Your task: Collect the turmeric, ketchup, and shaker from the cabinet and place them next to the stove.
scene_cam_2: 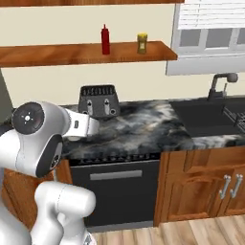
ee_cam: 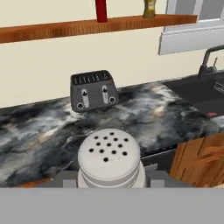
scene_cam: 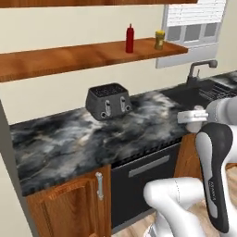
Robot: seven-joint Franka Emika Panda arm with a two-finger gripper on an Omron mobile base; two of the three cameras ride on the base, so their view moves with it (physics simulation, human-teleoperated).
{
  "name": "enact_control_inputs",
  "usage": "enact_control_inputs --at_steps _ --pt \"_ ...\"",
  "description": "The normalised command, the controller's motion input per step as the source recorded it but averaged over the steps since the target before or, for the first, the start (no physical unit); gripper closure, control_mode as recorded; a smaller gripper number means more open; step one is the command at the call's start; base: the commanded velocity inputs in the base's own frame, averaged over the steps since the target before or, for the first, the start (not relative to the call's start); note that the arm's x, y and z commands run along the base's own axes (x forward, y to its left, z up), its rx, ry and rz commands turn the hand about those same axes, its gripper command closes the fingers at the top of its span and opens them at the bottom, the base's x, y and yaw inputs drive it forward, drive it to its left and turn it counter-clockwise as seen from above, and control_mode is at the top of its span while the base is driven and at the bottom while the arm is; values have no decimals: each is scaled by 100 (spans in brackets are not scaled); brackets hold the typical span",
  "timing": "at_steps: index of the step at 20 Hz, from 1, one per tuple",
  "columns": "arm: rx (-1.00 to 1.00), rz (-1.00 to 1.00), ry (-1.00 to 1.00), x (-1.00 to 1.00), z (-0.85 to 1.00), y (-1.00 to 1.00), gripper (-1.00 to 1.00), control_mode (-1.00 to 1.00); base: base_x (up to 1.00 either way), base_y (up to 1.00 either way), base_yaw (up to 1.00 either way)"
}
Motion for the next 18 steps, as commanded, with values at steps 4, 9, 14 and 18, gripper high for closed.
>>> enact_control_inputs --at_steps 4,9,14,18 --pt "0 0 0 0 0 0 100 100 -20 -5 -66" --pt "0 0 0 0 0 0 100 100 1 -25 -65" --pt "0 0 0 0 0 0 100 100 16 -63 -59" --pt "0 0 0 0 0 0 100 100 25 -76 -55"
